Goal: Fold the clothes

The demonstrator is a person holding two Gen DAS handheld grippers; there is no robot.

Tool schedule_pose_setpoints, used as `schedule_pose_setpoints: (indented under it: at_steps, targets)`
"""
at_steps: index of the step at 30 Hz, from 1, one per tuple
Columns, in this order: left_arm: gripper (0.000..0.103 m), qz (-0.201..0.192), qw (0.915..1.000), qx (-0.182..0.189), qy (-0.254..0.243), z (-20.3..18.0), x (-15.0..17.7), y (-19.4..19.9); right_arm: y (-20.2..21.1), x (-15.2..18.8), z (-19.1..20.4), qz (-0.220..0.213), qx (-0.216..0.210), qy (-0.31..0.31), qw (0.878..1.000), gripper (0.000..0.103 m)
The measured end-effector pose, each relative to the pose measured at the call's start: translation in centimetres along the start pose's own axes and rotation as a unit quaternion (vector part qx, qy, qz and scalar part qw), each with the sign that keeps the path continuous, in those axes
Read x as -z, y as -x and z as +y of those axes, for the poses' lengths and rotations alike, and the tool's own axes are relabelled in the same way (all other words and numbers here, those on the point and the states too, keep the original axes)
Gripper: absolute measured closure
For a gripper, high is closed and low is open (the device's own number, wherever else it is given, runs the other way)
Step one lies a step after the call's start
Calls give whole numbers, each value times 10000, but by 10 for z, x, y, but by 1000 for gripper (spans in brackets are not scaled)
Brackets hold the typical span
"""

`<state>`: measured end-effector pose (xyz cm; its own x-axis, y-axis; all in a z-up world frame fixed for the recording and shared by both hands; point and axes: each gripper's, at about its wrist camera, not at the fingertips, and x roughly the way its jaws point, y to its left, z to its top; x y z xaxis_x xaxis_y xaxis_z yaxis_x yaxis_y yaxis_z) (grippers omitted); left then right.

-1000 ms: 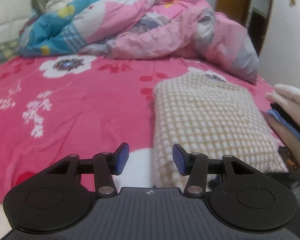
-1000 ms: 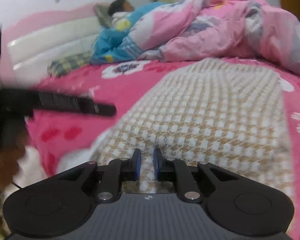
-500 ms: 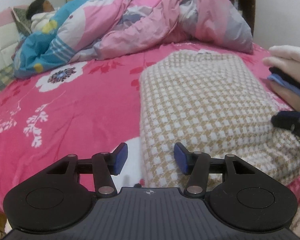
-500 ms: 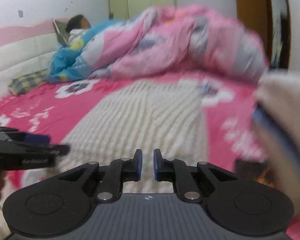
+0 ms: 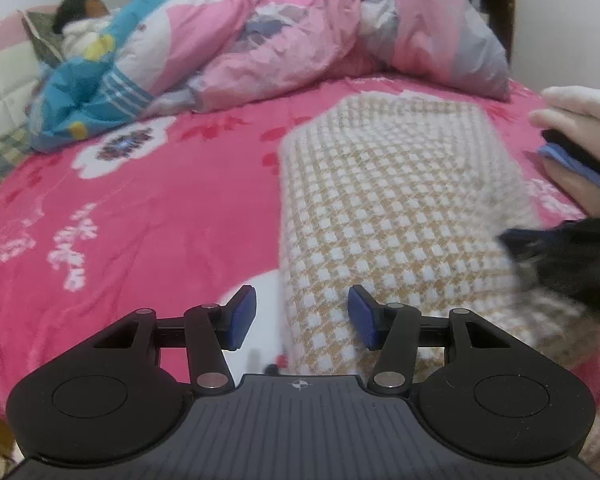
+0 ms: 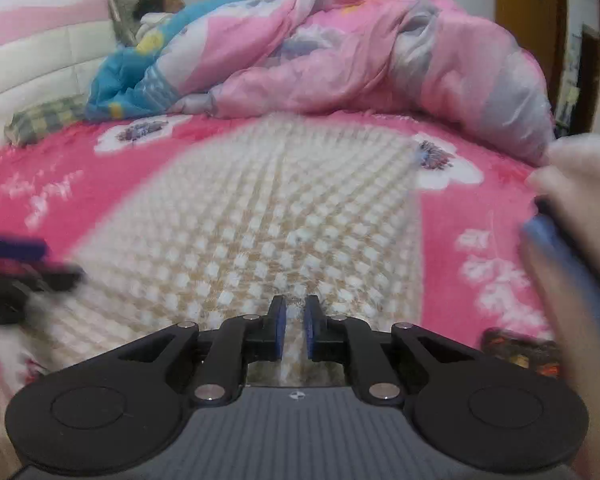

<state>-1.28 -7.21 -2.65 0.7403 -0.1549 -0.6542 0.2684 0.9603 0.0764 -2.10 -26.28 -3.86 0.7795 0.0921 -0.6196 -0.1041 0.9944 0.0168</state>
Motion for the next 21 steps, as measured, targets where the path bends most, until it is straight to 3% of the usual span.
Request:
schedule_pose_setpoints:
  at_steps: [3,7,14,21]
  targets:
    - [51,-5,9999,-97,-79,-1,-1,0,9,-13,-4,-33,-67,-143,9999,93]
    - [51,20,10000,-46,-1,2,-1,0,24,-30,0,-520,17,9,9986,93]
    - [51,4,9999,-95,-112,-2,-1,1,-22,-18,-8,79,79,160,9998,94]
    - [51,23,9999,-70,-81,0,-1,1,5,-48,-9,-346,59,13,9994,93]
